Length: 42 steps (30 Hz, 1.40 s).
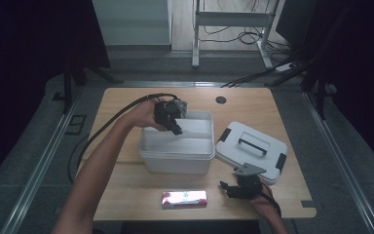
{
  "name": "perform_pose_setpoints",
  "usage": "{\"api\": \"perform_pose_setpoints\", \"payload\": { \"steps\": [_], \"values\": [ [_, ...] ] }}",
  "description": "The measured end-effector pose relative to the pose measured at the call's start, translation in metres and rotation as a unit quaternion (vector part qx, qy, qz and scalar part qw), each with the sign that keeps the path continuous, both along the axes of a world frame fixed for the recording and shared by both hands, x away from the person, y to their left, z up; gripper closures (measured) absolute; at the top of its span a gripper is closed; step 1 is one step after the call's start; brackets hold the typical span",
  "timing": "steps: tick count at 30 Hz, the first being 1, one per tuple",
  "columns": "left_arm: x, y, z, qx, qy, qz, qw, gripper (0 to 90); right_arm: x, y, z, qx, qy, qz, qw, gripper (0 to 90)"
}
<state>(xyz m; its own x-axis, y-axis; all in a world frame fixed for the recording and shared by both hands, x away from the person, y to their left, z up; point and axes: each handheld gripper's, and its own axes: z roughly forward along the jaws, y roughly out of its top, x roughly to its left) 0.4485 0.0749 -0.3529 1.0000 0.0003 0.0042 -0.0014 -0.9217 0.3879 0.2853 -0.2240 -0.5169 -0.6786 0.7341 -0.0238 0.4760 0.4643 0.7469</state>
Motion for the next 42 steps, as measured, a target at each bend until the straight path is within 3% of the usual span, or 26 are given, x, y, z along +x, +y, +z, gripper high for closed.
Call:
{"api": "perform_pose_setpoints", "payload": {
  "steps": [4, 12, 20, 29, 31, 34, 36, 39, 40, 41, 42],
  "values": [
    [-0.002, 0.009, 0.014, -0.034, -0.005, 0.009, 0.9994, 90.0, 0.000, 0.000, 0.000, -0.001, -0.002, 0.000, 1.0000, 23.6],
    [-0.008, 0.035, 0.039, -0.073, -0.020, 0.039, 0.9964, 90.0, 0.000, 0.000, 0.000, 0.000, 0.000, -0.001, 1.0000, 23.6],
    [-0.017, 0.063, 0.060, -0.084, -0.041, 0.061, 0.9937, 90.0, 0.001, -0.002, 0.000, 0.001, 0.003, -0.004, 1.0000, 23.5],
    [-0.031, 0.117, 0.070, -0.093, -0.054, 0.102, 0.9889, 90.0, 0.002, -0.003, 0.000, 0.003, 0.003, -0.007, 1.0000, 23.5],
    [-0.035, 0.130, 0.069, -0.105, -0.054, 0.120, 0.9857, 90.0, 0.002, -0.003, 0.000, 0.003, 0.004, -0.007, 1.0000, 23.5],
    [-0.040, 0.149, 0.068, -0.103, -0.056, 0.133, 0.9841, 90.0, 0.002, -0.003, 0.000, 0.002, 0.005, -0.008, 1.0000, 23.6],
    [-0.045, 0.166, 0.067, -0.105, -0.058, 0.152, 0.9811, 90.0, 0.002, -0.003, 0.000, 0.002, 0.005, -0.008, 1.0000, 23.6],
    [-0.048, 0.177, 0.067, -0.101, -0.059, 0.156, 0.9808, 90.0, 0.002, -0.003, 0.000, 0.002, 0.006, -0.009, 0.9999, 23.6],
    [-0.051, 0.188, 0.065, -0.110, -0.059, 0.171, 0.9773, 90.0, 0.002, -0.003, 0.000, 0.002, 0.007, -0.009, 0.9999, 23.6],
    [-0.051, 0.188, 0.065, -0.110, -0.059, 0.171, 0.9773, 90.0, 0.002, -0.003, 0.000, 0.002, 0.007, -0.009, 0.9999, 23.6],
    [-0.054, 0.199, 0.064, -0.110, -0.065, 0.180, 0.9754, 90.0, 0.002, -0.003, 0.000, 0.003, 0.006, -0.010, 0.9999, 23.7]
  ]
}}
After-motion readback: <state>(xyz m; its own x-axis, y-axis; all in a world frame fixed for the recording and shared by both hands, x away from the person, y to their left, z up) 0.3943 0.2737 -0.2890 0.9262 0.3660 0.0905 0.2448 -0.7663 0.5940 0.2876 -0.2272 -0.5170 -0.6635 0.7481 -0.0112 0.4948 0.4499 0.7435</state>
